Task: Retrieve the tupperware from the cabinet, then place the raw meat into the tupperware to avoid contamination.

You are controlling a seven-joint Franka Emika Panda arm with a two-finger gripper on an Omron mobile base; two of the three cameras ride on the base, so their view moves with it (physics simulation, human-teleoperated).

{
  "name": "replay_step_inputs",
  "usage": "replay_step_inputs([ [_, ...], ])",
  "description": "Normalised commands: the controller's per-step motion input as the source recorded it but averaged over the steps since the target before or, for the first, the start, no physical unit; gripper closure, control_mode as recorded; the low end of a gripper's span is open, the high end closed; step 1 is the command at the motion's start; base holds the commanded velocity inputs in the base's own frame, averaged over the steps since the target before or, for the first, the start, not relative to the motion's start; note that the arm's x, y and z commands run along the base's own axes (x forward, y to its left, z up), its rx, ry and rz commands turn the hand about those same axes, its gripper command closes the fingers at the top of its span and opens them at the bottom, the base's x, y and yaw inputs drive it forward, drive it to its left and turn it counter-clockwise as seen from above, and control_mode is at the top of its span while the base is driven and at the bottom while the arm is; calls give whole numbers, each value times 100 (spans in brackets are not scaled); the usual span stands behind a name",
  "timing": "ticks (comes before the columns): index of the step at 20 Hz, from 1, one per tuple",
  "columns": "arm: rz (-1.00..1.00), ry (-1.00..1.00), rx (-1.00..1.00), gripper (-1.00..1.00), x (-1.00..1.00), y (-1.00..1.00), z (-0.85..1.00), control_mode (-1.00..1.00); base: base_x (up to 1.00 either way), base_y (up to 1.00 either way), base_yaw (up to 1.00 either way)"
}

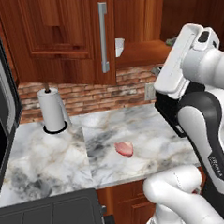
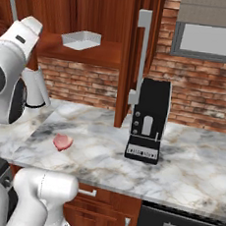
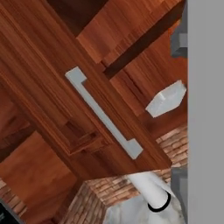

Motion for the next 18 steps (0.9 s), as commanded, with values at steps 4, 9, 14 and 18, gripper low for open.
replay_step_inputs([
  [4,11,-8,-19,-100,0,8,0,-100,0,0,0],
  [9,8,-5,-18,-100,4,12,0,-100,0,0,0],
  [14,7,0,-15,-100,16,0,2,-100,0,0,0],
  [18,7,0,-15,-100,15,0,0,-100,0,0,0],
])
